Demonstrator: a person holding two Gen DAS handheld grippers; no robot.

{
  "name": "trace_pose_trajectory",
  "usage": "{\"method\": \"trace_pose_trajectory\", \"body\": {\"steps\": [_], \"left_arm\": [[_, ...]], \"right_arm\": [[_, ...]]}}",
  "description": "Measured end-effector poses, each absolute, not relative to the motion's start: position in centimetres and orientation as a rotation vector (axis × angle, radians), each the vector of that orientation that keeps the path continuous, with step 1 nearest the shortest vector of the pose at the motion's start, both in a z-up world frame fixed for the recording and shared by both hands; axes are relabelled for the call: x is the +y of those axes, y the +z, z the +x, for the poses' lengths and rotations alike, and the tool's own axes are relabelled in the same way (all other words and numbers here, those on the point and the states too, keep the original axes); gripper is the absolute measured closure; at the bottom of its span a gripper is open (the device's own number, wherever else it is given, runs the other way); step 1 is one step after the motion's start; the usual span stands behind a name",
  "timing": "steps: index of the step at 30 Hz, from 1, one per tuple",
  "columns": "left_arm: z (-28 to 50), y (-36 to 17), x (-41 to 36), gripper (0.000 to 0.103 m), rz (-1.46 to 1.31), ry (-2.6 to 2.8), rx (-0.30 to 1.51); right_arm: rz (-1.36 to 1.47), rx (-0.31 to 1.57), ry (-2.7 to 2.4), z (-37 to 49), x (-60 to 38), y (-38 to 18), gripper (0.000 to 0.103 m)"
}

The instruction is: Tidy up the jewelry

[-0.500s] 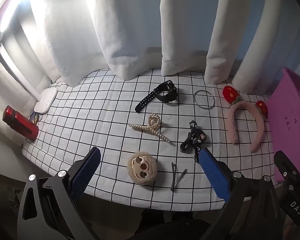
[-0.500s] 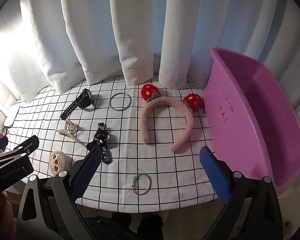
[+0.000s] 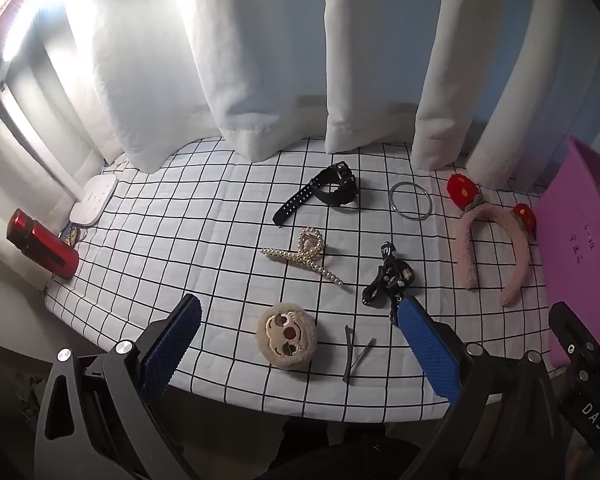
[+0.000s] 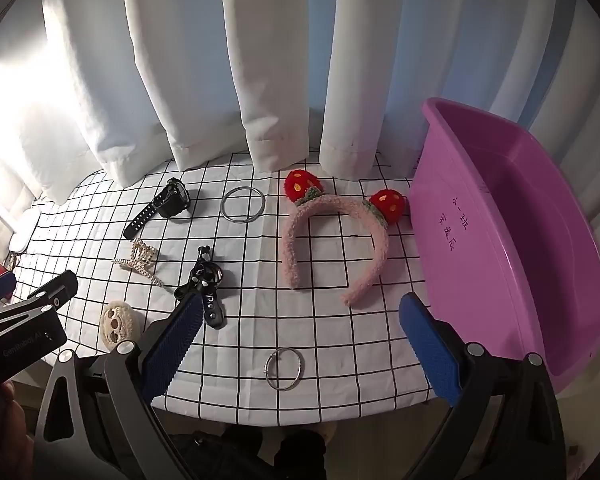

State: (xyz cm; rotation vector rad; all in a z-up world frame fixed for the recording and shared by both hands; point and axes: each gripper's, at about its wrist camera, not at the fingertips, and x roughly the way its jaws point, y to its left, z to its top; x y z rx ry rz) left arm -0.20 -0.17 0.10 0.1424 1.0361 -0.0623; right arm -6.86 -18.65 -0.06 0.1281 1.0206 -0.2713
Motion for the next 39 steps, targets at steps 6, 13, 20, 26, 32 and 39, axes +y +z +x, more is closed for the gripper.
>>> {"method": "trace_pose_trajectory", "body": {"steps": [6, 13, 20, 26, 32, 39], "left_arm": [[-0.17, 0.25, 0.07, 0.006, 0.142, -0.066, 1.038], [-0.01, 0.32, 0.09, 0.006, 0.141, -0.066, 1.038], [-0.04, 0.3, 0.1, 0.006, 0.141, -0.067, 1.037], [0.14, 0.23, 0.03, 0.006, 0.141, -0.066, 1.04], [0.15, 0.21, 0.01, 0.006, 0.141, -0.066, 1.039], [0.18, 0.21, 0.01, 0.006, 0.14, -0.067, 1.039]], "right_arm": [[0.132, 1.023, -0.273, -6.71, -18.71, -0.19, 0.009], [0.133, 1.026, -0.273, -7.28, -18.86, -0.1, 0.009], [0.132, 1.02, -0.272, -6.83, -18.74, -0.42, 0.009], [0.129, 1.017, -0.271, -6.93, -18.69, -0.4, 0.009], [0.129, 1.016, -0.271, -6.81, -18.66, -0.4, 0.009], [0.132, 1.017, -0.269, -6.74, -18.62, -0.59, 0.009]]}}
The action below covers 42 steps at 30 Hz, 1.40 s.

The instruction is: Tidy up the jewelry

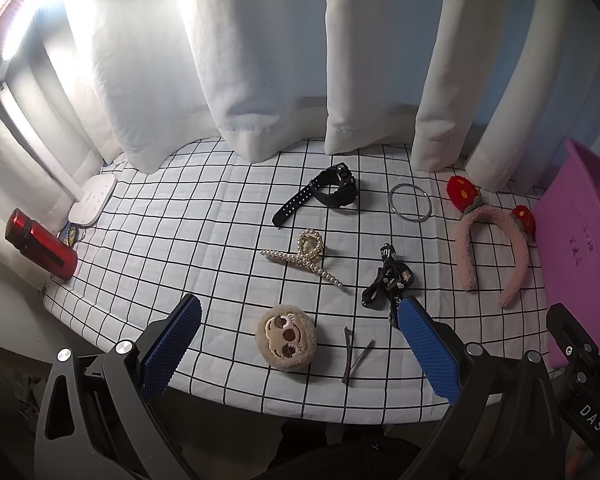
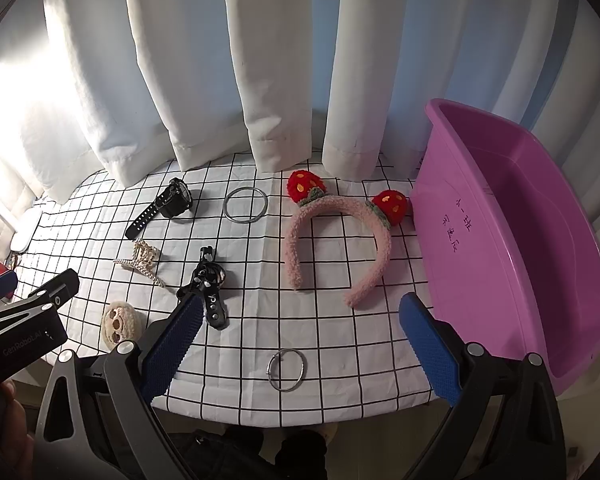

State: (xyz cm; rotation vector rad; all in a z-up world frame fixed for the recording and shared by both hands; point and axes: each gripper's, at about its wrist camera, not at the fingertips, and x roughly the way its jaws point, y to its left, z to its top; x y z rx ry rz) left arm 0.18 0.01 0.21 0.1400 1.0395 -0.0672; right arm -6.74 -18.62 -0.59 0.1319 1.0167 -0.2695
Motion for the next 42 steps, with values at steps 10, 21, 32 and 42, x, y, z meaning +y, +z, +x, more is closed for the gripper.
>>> {"method": "trace_pose_trajectory", "body": {"steps": [10, 21, 32, 42], "left_arm": [[0.5, -0.2, 0.1, 0.006, 0.133, -0.066, 1.057], [0.5, -3.9, 2.8, 0.006, 0.095, -0.035, 1.126], [-0.4, -11.1, 6.9, 0.006, 0.071, -0.019, 1.19], [1.5, -14.5, 6.1, 0.005, 0.087, -0.07, 1.19]], "right_arm": [[0.144, 1.029, -0.268, -6.7, -18.6, -0.9, 0.009], [0.208, 1.112, -0.236, -7.6, -20.0, -5.1, 0.009], [0.211, 1.216, -0.187, -8.4, -19.5, -11.6, 0.009], [0.2, 1.268, -0.196, -8.4, -18.7, -16.2, 0.009]]}}
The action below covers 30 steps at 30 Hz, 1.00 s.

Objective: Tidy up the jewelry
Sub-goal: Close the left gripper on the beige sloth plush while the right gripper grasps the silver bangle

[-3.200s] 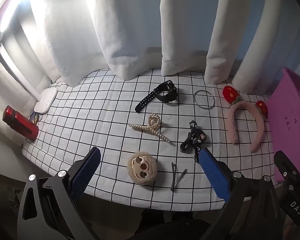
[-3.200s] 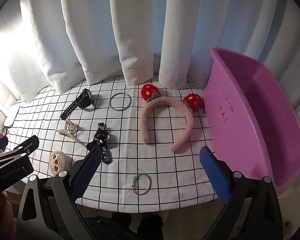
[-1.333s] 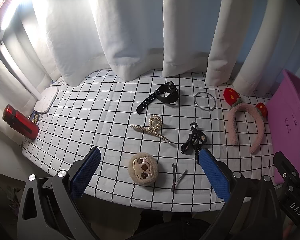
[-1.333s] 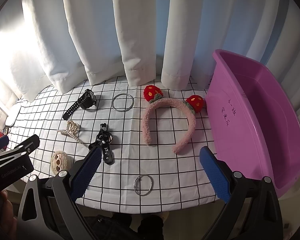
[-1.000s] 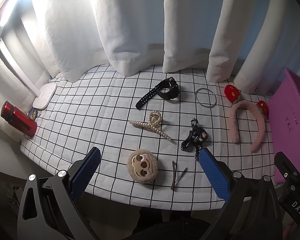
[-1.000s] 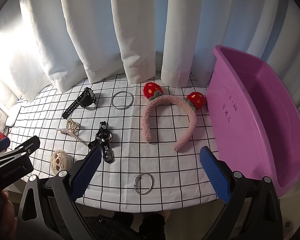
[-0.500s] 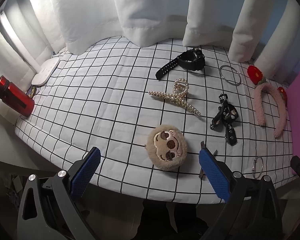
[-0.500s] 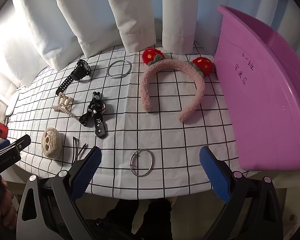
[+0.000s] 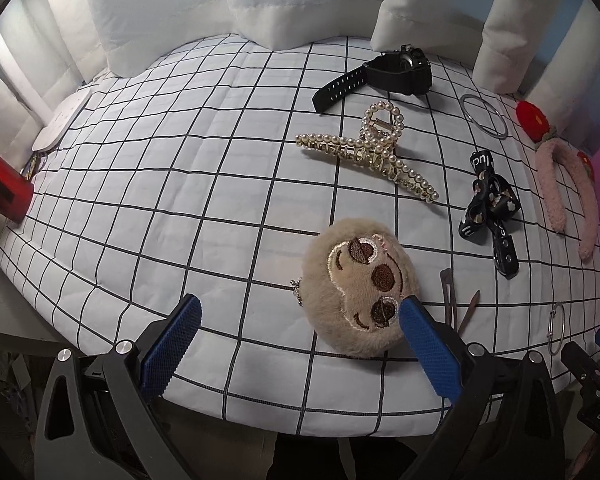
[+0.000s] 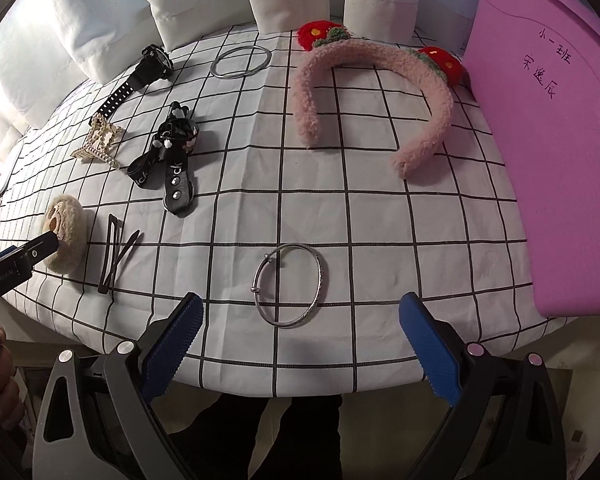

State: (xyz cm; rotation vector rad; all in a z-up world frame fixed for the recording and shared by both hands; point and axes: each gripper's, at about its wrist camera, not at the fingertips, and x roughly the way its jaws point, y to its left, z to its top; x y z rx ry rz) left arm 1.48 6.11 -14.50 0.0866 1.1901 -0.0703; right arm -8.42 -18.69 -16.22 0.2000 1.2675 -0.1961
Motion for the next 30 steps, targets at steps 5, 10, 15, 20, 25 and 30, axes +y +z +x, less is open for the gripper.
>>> {"method": "trace_pose_trajectory", "body": {"steps": [5, 10, 15, 20, 25, 30], "left_arm": [[2.1, -15.0, 5.0, 0.005, 0.096, -0.13, 1.181], [2.6, -15.6, 4.3, 0.006, 0.089, -0.173, 1.19], [2.9, -16.6, 3.9, 0.006, 0.119, -0.179, 1.209], [3.2, -17.9, 4.4, 0.006, 0.117, -0.156, 1.241], [3.3, -18.2, 4.6, 0.005, 0.115, -0.158, 1.228], [2.9, -18.2, 4.6, 0.006, 0.116, -0.163, 1.199]], "right_arm": [[0.212, 1.264, -0.206, -8.5, -18.5, -17.5, 0.009], [0.219, 1.266, -0.215, -8.4, -18.4, -17.9, 0.009], [0.199, 1.265, -0.228, -8.2, -18.1, -18.2, 0.009], [0.178, 1.272, -0.246, -8.2, -18.0, -18.7, 0.009], [0.183, 1.271, -0.25, -8.3, -18.3, -19.2, 0.009], [0.176, 1.259, -0.241, -8.0, -18.6, -19.3, 0.009]]}}
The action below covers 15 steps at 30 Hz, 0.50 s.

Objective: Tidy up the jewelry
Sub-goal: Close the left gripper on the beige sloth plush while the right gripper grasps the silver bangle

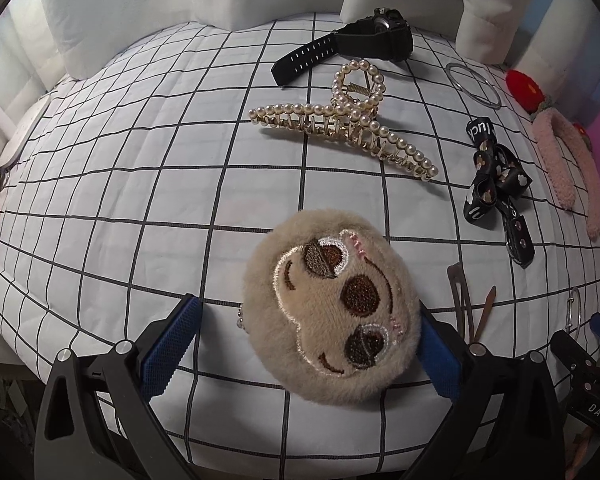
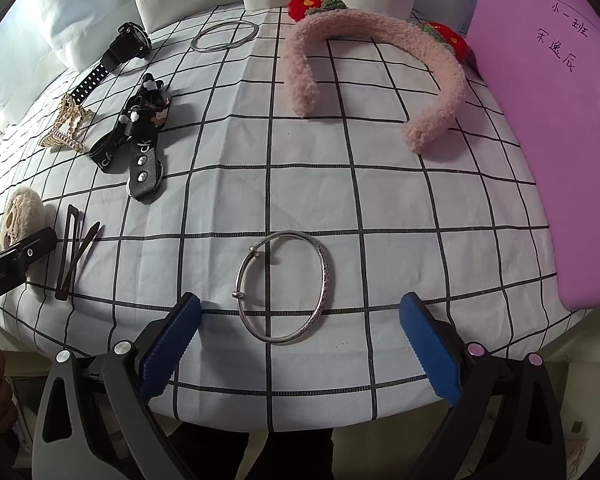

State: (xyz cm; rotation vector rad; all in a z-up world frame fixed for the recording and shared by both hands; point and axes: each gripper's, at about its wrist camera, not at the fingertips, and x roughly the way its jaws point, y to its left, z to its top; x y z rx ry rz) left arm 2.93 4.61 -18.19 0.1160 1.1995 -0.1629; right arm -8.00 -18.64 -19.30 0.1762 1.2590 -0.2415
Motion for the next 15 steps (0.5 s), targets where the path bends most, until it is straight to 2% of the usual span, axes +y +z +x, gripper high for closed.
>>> {"method": "trace_pose_trajectory", "body": {"steps": [6, 10, 11, 13, 15], "left_arm": [[2.3, -18.1, 4.5, 0.006, 0.12, -0.167, 1.185], [2.6, -18.0, 4.4, 0.007, 0.115, -0.162, 1.199], [2.6, -18.0, 4.3, 0.01, 0.118, -0.167, 1.196], [2.2, -17.7, 4.0, 0.021, 0.128, -0.188, 1.187], [1.8, -17.4, 3.5, 0.031, 0.14, -0.208, 1.177]], "right_arm": [[0.141, 1.204, -0.214, -8.4, -18.4, -19.4, 0.009], [0.154, 1.247, -0.206, -7.9, -18.4, -19.3, 0.009], [0.154, 1.247, -0.201, -8.0, -18.3, -19.2, 0.01], [0.157, 1.243, -0.2, -7.8, -18.1, -19.2, 0.011], [0.145, 1.235, -0.183, -7.8, -17.7, -19.0, 0.02]]}}
